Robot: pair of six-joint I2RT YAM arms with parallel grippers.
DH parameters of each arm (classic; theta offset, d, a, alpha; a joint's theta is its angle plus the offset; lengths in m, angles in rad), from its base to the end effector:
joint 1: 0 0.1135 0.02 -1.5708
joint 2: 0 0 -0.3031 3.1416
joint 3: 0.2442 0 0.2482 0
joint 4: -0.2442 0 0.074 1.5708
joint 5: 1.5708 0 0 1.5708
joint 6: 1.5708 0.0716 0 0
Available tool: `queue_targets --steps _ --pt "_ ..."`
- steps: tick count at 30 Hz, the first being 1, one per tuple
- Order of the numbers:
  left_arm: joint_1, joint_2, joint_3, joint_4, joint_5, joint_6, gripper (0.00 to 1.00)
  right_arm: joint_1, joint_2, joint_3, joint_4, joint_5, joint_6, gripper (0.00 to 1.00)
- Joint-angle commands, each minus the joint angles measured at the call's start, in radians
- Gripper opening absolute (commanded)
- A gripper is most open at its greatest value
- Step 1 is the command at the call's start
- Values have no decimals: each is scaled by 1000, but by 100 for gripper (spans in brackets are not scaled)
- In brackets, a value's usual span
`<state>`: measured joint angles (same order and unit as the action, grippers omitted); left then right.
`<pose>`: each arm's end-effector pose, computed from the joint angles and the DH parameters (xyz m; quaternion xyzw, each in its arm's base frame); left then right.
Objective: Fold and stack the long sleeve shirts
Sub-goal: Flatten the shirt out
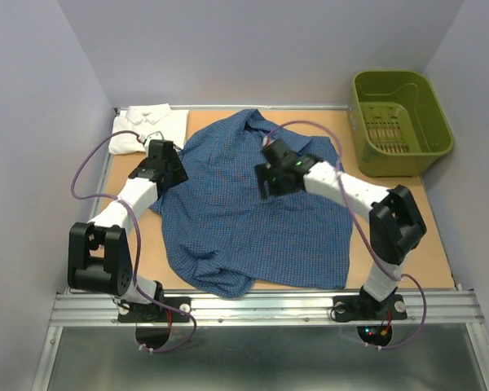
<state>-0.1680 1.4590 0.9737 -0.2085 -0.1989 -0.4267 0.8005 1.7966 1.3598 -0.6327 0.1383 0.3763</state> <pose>0.3357 -0.0426 0.2632 -0.1580 0.8880 -0.0378 0.4303 0.2864 0.2810 0.2343 -0.1867 0.9484 0.0817 0.2430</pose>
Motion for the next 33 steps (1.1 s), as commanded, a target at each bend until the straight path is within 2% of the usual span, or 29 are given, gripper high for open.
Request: queue_targets --steps 1,3,5,10,17,21,33 --pt "-5 -25 -39 10 52 6 65 -216 -42 152 -4 164 -37 70" --pt "-14 -16 -49 23 56 2 65 -298 -10 206 -5 172 -39 67" --pt "-16 10 -55 29 62 -6 64 -346 53 242 1 167 -33 57" --pt "-25 3 -134 73 73 -78 61 -457 181 329 33 143 -10 48" --pt "-22 7 -227 122 59 -125 59 -492 343 420 57 90 18 47" --pt "25 1 -295 152 130 -171 58 -521 405 437 67 81 48 47" --pt "189 -35 -417 166 273 -202 56 -655 409 351 67 139 156 48"
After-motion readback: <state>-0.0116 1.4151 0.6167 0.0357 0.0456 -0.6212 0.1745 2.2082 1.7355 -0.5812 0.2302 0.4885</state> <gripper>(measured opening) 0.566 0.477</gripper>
